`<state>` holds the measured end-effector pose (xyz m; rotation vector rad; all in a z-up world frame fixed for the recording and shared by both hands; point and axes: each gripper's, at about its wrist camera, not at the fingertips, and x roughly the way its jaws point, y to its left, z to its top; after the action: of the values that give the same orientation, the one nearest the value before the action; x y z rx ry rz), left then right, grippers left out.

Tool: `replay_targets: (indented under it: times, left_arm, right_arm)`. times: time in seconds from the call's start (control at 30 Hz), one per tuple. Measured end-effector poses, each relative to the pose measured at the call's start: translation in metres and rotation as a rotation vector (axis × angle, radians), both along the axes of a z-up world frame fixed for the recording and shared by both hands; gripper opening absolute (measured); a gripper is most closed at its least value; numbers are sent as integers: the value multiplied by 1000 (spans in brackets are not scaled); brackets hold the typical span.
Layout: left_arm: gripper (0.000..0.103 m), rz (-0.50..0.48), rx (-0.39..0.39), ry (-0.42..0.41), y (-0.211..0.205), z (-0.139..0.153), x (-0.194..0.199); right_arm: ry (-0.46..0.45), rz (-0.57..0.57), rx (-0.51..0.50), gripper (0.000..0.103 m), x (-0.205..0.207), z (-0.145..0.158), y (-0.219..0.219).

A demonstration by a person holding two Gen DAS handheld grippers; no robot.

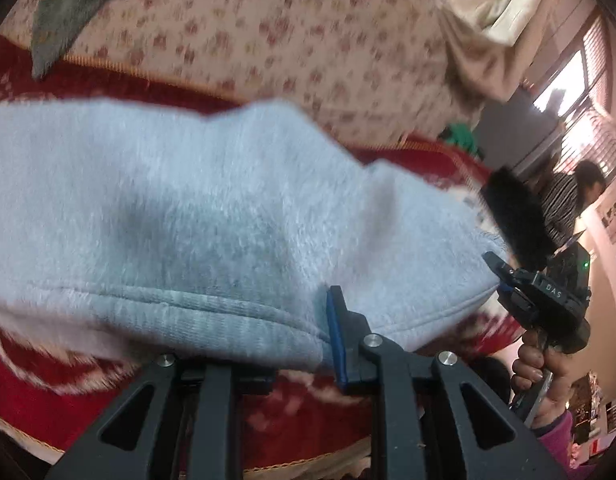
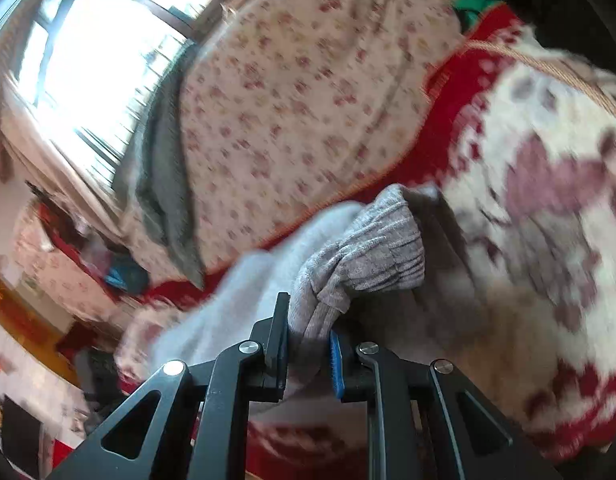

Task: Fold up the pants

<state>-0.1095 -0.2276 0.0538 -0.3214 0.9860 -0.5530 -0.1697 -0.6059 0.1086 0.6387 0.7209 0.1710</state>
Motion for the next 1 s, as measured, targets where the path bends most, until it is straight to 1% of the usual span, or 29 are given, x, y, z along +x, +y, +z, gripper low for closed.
replay_targets:
  times: [0.07, 0.1, 0.13, 0.17, 0.23, 0.27, 0.3, 0.33, 0.37, 0.4, 0.43, 0.53, 0.57, 0.6, 0.67, 0.73, 0.8, 0.83, 0.9, 1.0]
  left_arm:
    - [20, 2, 38, 22, -8, -18, 3]
    - [20, 4, 56, 33, -11, -26, 3]
    - [20, 4, 75, 30, -14, -31, 4]
    - [20, 2, 94, 10, -17, -33, 3]
    - [20, -7, 109, -23, -18, -30, 1]
    - [23, -11, 111, -31, -18, -28, 0]
    - [34, -15, 117, -37, -17, -26, 0]
    - [43, -14, 128, -44, -14, -23, -1]
    - [59, -12, 126, -57, -12, -19, -3]
    - [62, -13, 119, -76, -9, -14, -6]
    - [62, -12, 118, -93, -5, -9, -9]
    - [62, -18, 128, -143, 4, 11, -16]
    - [62, -23, 129, -154, 6, 17, -14]
    - [62, -26, 130, -157, 5, 22, -11]
    - [63, -21, 119, -161, 3, 32, 1]
    - [63, -18, 118, -152, 0, 40, 13]
    - [70, -38, 103, -127, -4, 45, 21]
    - [71, -42, 88, -114, -4, 44, 21]
    - [72, -58, 84, -88, -3, 38, 17]
    - [72, -81, 89, -42, 3, 27, 4]
  right_arm:
    - [70, -32, -72, 18, 4, -25, -1]
    - [109, -54, -72, 18, 7, -39, -5]
    - [134, -72, -41, 18, 8, -52, -9]
    - [143, -78, -27, 17, 9, -57, -11]
    - [147, -78, -37, 17, 9, -61, -11]
    - [147, -76, -47, 18, 9, -59, -11]
    - [151, -69, -55, 21, 8, -57, -10]
    - [159, -67, -56, 22, 7, -55, -11]
    - [170, -70, -45, 24, 6, -53, -14]
    - [180, -81, -37, 31, 3, -50, -17]
    - [185, -100, -44, 39, 0, -46, -19]
    - [137, -166, -142, 52, -12, -19, -26]
    - [120, -179, -155, 56, -12, -13, -28]
    - [102, -195, -162, 68, -10, -6, -31]
    - [79, -213, -173, 81, 1, 5, -36]
    - [81, -205, -204, 84, 23, 11, -40]
    - [110, -158, -221, 87, 52, 10, -43]
    - [137, -143, -224, 87, 66, 5, -46]
    - [196, -122, -202, 87, 91, -9, -53]
    - [270, -121, -161, 87, 113, -37, -67]
